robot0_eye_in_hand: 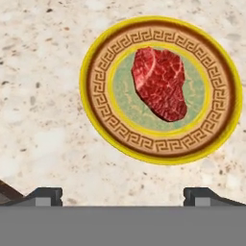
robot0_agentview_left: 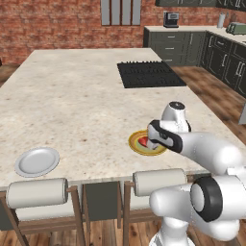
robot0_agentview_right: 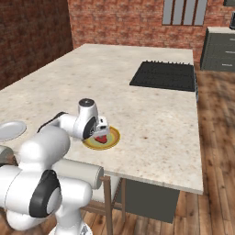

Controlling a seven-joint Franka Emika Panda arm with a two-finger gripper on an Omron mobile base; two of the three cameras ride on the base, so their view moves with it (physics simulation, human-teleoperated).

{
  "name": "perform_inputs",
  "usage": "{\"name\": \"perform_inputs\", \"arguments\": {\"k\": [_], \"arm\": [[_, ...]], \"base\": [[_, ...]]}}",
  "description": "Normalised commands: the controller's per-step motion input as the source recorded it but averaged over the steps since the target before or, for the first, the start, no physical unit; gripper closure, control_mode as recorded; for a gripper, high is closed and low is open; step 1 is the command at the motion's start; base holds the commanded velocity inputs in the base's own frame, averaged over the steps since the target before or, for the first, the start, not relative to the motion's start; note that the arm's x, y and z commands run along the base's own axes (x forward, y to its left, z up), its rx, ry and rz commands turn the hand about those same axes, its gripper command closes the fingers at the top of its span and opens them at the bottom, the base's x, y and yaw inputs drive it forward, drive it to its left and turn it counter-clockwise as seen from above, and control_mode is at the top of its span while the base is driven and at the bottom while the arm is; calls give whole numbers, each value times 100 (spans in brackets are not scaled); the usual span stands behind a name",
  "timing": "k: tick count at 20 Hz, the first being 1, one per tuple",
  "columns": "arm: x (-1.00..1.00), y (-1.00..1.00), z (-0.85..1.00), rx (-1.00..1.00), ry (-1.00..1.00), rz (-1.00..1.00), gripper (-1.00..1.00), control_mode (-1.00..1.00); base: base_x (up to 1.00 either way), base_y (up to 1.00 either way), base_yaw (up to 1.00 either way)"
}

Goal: Transport the steak and garlic to the fridge. Place the steak on the rack containing meat and place the garlic on the rack containing the vegetable, ensuring meats and vegetables are on different racks.

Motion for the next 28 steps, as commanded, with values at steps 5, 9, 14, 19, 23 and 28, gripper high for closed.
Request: {"name": "perform_inputs", "arguments": {"k": [5, 9, 14, 19, 23, 28], "arm": [[34, -9, -20, 1, 7, 4, -100, -100], [39, -2, -17, 0, 2, 4, -100, -100], [23, 0, -24, 0, 0, 2, -100, -100], [22, 0, -35, 0, 2, 1, -100, -100], [15, 0, -33, 0, 2, 1, -100, -100], [30, 0, -28, 0, 1, 2, -100, -100]], "base": [[0, 0, 0], [0, 0, 0], [0, 0, 0], [0, 0, 0], [0, 0, 0], [0, 0, 0]]}}
